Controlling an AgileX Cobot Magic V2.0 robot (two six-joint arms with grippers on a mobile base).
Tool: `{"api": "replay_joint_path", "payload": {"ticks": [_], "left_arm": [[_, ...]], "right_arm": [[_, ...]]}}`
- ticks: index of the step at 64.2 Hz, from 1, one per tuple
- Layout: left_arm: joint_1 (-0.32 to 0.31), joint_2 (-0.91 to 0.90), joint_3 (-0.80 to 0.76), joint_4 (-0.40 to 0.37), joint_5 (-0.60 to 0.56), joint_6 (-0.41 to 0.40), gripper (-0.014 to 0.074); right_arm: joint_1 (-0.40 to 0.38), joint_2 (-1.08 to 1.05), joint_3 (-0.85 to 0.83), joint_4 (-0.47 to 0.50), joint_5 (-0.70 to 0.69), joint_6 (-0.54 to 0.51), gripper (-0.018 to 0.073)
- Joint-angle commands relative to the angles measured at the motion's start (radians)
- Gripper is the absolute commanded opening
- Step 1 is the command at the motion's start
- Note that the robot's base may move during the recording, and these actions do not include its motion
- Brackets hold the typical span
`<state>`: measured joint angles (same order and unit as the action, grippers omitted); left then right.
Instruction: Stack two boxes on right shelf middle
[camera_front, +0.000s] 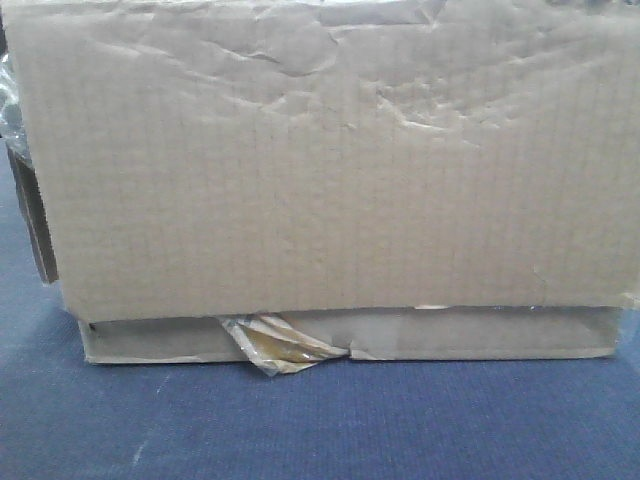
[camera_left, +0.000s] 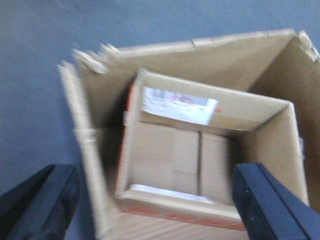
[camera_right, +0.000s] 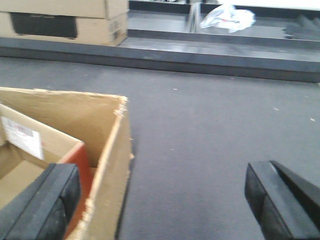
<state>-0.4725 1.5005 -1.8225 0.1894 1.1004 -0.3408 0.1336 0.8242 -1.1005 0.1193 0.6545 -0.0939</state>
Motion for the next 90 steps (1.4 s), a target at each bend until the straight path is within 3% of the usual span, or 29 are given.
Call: {"api": "replay_joint_path", "payload": {"ticks": [1, 13, 21, 44, 70, 75, 78, 82, 88, 90], "left_arm": [[0.008, -0.056, -0.008, 0.067, 0.053, 0.011, 0.051], [0.096, -0.09, -0.006, 0.051, 0.121, 0.109, 0.051], [0.148, -0.092, 0.033, -0.035, 0.121, 0.139, 0.051], [0.148, -0.04, 0.268, -0.218, 0.121, 0.139, 0.051], [0.146, 0.073, 0.316, -0.229, 0.097, 0.137, 0.0488], [0.146, 0.081, 0.316, -0.229, 0.091, 0.12, 0.0418], [0.146, 0.087, 0.316, -0.229, 0.091, 0.12, 0.0321], [0.146, 0.092, 0.316, -0.229, 0.091, 0.12, 0.0194], [0.146, 0.092, 0.316, -0.231, 0.091, 0.112, -0.0099], [0.146, 0.092, 0.316, -0.231, 0.091, 0.109, -0.0111]], "right_arm": [[0.028, 0.067, -0.099, -0.002, 0.078, 0.0, 0.057], [0.102, 0.235, -0.263, -0.002, 0.227, 0.0, 0.057], [0.136, 0.325, -0.293, -0.002, 0.304, 0.0, 0.057], [0.15, 0.508, -0.293, -0.002, 0.393, 0.0, 0.057], [0.15, 0.647, -0.293, -0.002, 0.39, 0.0, 0.0567], [0.15, 0.663, -0.293, -0.002, 0.392, 0.0, 0.0514], [0.15, 0.67, -0.293, -0.002, 0.392, 0.0, 0.0446], [0.15, 0.677, -0.293, -0.002, 0.392, 0.0, 0.0314], [0.15, 0.679, -0.293, -0.002, 0.396, 0.0, 0.0045], [0.15, 0.679, -0.293, -0.002, 0.4, 0.0, -0.0017]]}}
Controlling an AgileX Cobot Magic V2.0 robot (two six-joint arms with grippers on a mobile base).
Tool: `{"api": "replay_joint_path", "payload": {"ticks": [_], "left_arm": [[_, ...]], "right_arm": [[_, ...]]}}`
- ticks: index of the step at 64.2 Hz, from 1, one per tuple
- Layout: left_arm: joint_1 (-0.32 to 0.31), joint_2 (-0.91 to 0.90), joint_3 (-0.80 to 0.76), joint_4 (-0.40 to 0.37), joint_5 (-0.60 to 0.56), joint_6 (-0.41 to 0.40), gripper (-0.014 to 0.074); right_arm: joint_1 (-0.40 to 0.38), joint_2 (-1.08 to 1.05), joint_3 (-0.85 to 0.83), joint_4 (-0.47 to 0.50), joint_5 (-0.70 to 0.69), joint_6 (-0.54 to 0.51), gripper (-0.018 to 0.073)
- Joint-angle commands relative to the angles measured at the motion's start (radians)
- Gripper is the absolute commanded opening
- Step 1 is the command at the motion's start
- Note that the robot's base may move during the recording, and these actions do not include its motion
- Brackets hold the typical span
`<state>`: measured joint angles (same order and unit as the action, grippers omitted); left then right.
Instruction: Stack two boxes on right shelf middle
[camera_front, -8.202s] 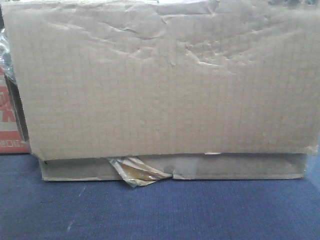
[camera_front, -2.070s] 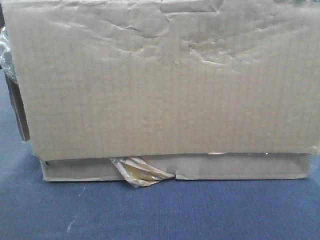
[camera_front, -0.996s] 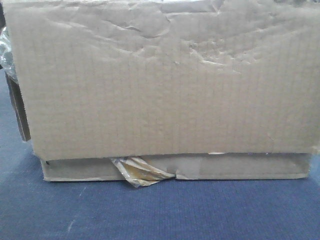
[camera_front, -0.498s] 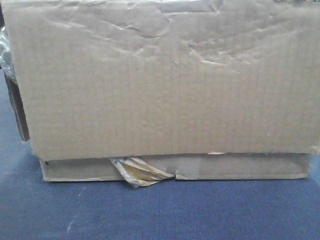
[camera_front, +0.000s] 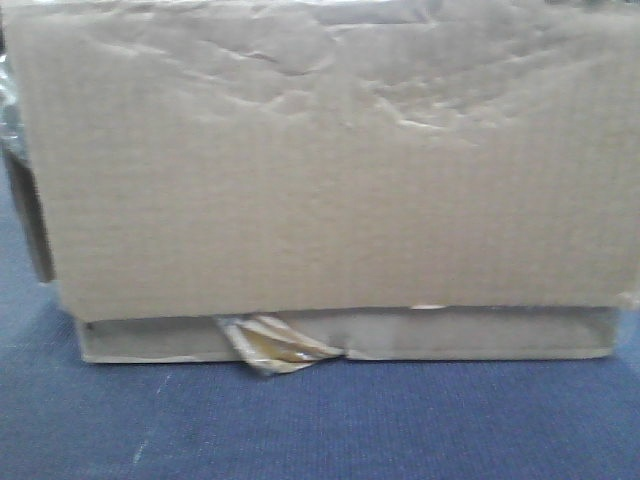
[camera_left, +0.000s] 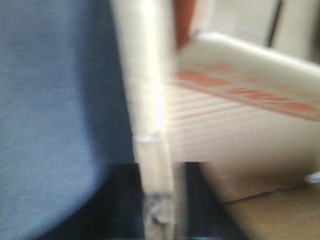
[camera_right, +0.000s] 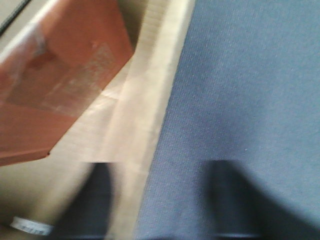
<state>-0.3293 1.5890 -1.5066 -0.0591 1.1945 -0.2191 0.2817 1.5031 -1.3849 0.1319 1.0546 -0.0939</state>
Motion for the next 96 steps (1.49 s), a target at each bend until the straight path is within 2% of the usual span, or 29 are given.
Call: {"api": "replay_joint_path", "payload": {"ticks": [1, 3, 4, 19, 30, 34, 45, 58, 62, 68, 71, 81, 96], "left_arm": [[0.003, 0.003, 0.001, 0.018, -0.004, -0.015, -0.0111], [0.003, 0.003, 0.001, 0.018, -0.004, -0.026, -0.0111], [0.003, 0.003, 0.001, 0.018, -0.004, -0.026, -0.0111], [0.003, 0.001, -0.036, 0.044, 0.006, -0.051, -0.0111], [0.0, -0.014, -0.153, 0.046, 0.027, -0.051, -0.0111], [-0.01, -0.027, -0.21, 0.07, 0.027, -0.051, -0.0111], [-0.076, -0.068, -0.359, 0.163, 0.027, -0.051, -0.0111], [-0.194, -0.107, -0.535, 0.302, 0.027, -0.051, -0.0111], [-0.225, -0.115, -0.568, 0.32, 0.027, -0.051, -0.0111], [-0.247, -0.122, -0.592, 0.329, 0.027, -0.064, -0.0111], [-0.247, -0.124, -0.592, 0.337, 0.027, -0.102, -0.0111], [-0.247, -0.124, -0.592, 0.371, 0.027, -0.13, -0.0111], [-0.247, -0.124, -0.592, 0.384, 0.027, -0.131, -0.0111]], "right_arm": [[0.002, 0.0, -0.009, -0.015, 0.003, 0.0, -0.0059], [0.002, 0.0, -0.009, -0.015, 0.008, 0.0, -0.0156], [0.002, 0.0, -0.009, -0.015, 0.01, 0.0, -0.0171], [0.002, -0.011, -0.011, -0.017, 0.028, 0.0, -0.0151], [0.002, -0.068, -0.055, -0.017, 0.023, 0.0, -0.0151], [0.002, -0.093, -0.088, -0.017, 0.023, 0.0, -0.0151], [0.002, -0.152, -0.224, -0.017, 0.023, 0.0, -0.0151], [0.002, -0.207, -0.385, -0.017, -0.001, 0.0, -0.0151], [0.002, -0.22, -0.415, -0.015, -0.015, 0.0, -0.0151], [0.002, -0.232, -0.43, -0.015, -0.024, 0.0, -0.0151], [0.002, -0.234, -0.43, -0.015, -0.026, 0.0, -0.0151], [0.002, -0.234, -0.43, -0.015, -0.017, 0.0, -0.0151], [0.002, -0.234, -0.43, -0.015, -0.022, 0.0, -0.0151]]}}
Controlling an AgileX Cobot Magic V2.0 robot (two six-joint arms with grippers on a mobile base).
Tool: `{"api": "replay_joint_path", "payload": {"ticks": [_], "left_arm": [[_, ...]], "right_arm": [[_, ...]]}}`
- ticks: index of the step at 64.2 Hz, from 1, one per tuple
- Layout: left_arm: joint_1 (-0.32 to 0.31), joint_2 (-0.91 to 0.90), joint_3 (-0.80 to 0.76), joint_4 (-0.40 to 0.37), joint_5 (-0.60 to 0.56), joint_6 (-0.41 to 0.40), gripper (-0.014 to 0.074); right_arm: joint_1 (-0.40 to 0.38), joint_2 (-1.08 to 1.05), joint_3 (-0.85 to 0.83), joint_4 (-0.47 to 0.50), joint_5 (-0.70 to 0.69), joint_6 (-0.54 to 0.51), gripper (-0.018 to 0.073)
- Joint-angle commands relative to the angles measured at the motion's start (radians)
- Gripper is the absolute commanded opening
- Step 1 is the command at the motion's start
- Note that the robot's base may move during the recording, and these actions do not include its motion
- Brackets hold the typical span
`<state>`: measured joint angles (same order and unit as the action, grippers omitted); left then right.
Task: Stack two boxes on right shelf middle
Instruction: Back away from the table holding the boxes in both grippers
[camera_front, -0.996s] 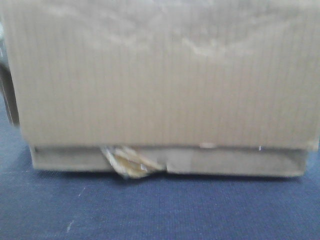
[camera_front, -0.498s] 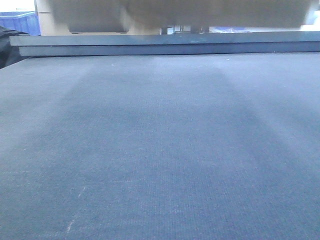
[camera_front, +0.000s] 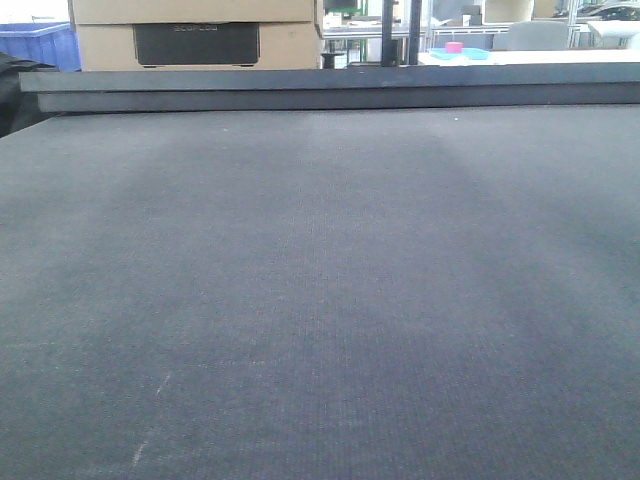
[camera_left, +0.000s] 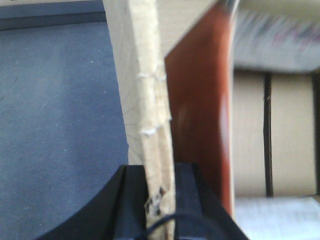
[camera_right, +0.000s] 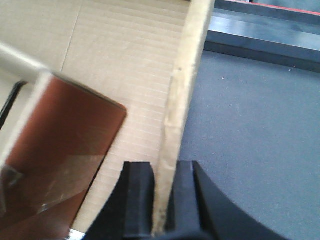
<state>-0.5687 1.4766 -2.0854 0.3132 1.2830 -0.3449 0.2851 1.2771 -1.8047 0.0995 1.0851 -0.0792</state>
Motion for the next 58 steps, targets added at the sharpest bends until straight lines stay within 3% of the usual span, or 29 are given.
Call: {"api": "replay_joint_path", "payload": {"ticks": [1, 58], "left_arm": [[-0.007, -0.011, -0.013, 0.011, -0.062, -0.005, -0.0111], [-0.007, -0.011, -0.013, 0.011, -0.062, -0.005, -0.0111]], "right_arm": [[-0.002, -0.008, -0.01, 0.018, -0.054, -0.015, -0.0151], [-0.002, -0.008, -0.01, 0.018, -0.046, -0.015, -0.0151]]}}
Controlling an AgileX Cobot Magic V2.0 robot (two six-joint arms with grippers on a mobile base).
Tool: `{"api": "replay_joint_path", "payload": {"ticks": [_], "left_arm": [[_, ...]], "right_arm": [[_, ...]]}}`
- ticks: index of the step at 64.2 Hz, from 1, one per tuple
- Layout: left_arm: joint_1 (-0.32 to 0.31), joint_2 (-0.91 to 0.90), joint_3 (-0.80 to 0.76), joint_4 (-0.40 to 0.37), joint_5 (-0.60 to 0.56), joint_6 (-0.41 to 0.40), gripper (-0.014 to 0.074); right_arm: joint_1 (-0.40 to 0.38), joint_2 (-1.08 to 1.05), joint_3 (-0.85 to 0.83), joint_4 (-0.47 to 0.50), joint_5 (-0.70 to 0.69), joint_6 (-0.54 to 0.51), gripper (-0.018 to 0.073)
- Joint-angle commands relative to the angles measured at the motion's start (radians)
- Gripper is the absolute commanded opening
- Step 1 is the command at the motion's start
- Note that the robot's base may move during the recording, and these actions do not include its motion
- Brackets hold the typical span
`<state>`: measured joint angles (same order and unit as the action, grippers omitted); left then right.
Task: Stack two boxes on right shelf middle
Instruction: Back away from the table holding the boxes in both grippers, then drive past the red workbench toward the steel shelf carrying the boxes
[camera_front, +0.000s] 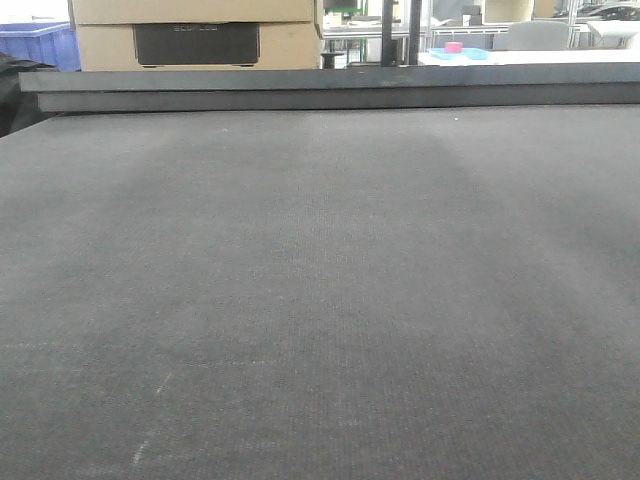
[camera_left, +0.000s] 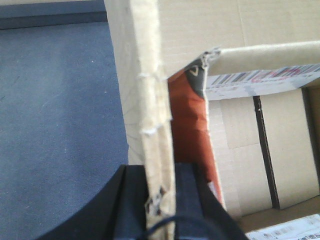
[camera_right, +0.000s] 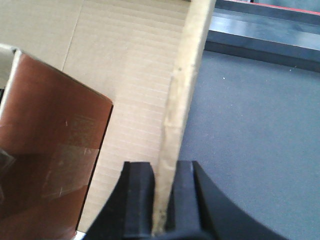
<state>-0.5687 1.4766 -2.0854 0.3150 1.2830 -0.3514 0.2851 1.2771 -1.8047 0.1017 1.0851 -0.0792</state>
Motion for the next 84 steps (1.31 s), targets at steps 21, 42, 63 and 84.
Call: {"api": "replay_joint_path", "payload": {"ticks": [21, 42, 63, 84], "left_arm": [[-0.007, -0.011, -0.013, 0.01, -0.062, 0.001, -0.0111], [-0.007, -0.011, -0.013, 0.01, -0.062, 0.001, -0.0111], [-0.007, -0.011, -0.013, 0.01, -0.062, 0.001, -0.0111], [-0.007, -0.011, -0.013, 0.01, -0.062, 0.001, -0.0111]], "right_arm": [[-0.002, -0.008, -0.01, 0.015, -0.046, -0.015, -0.0151], [-0.002, -0.003, -0.01, 0.015, -0.047, -0.015, -0.0151], [-0.002, -0.003, -0.01, 0.015, -0.047, -0.015, -0.0151], [-0.002, -0.003, -0.01, 0.015, -0.047, -0.015, -0.0151]]}}
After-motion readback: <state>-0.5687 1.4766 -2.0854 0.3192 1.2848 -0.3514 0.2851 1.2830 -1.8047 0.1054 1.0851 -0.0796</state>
